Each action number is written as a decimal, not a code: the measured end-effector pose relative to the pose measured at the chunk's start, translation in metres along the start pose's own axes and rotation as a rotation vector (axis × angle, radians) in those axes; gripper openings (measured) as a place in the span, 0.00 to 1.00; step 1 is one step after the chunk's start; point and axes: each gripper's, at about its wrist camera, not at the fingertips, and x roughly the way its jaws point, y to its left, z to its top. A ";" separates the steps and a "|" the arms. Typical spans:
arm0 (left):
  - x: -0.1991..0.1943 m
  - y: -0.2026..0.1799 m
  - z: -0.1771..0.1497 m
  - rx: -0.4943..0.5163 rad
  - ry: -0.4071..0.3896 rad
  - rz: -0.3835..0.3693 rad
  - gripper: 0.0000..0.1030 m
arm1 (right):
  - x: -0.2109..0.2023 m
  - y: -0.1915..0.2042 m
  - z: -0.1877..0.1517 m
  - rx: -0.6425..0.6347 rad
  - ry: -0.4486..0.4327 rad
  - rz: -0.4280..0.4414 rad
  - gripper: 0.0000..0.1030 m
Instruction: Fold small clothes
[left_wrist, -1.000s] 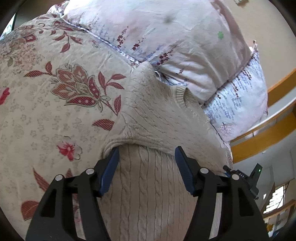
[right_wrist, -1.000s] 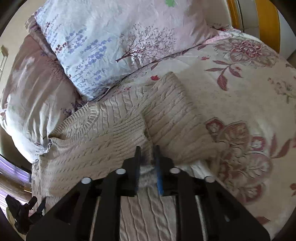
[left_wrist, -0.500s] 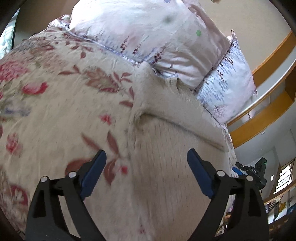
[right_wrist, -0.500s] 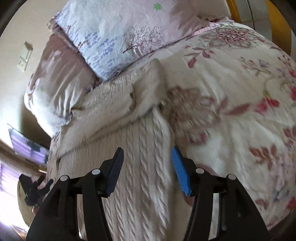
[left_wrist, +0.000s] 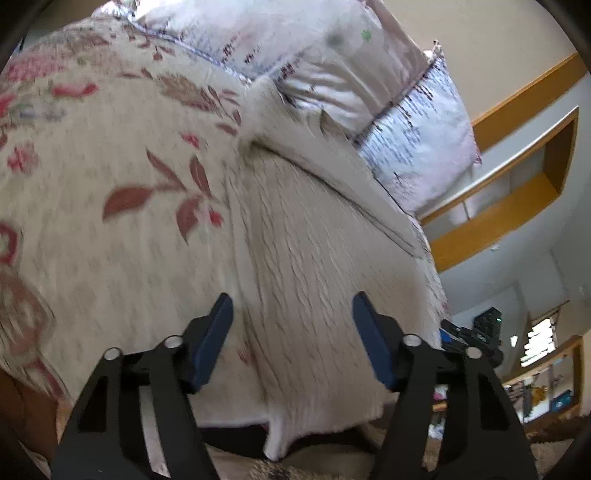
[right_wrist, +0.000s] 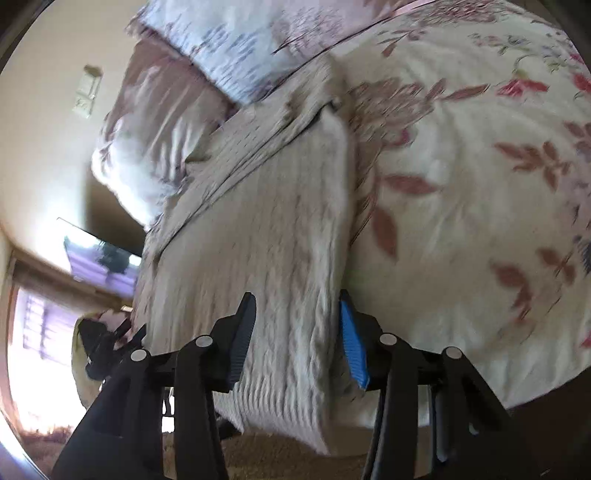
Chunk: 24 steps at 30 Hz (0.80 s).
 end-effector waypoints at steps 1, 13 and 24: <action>0.000 -0.001 -0.004 0.005 0.010 -0.007 0.55 | 0.001 0.001 -0.004 -0.003 0.016 0.020 0.40; -0.002 -0.008 -0.047 0.029 0.101 -0.159 0.46 | -0.005 0.018 -0.037 -0.106 0.082 0.053 0.36; 0.015 -0.017 -0.056 0.092 0.193 -0.083 0.08 | 0.001 0.038 -0.046 -0.229 0.099 -0.037 0.10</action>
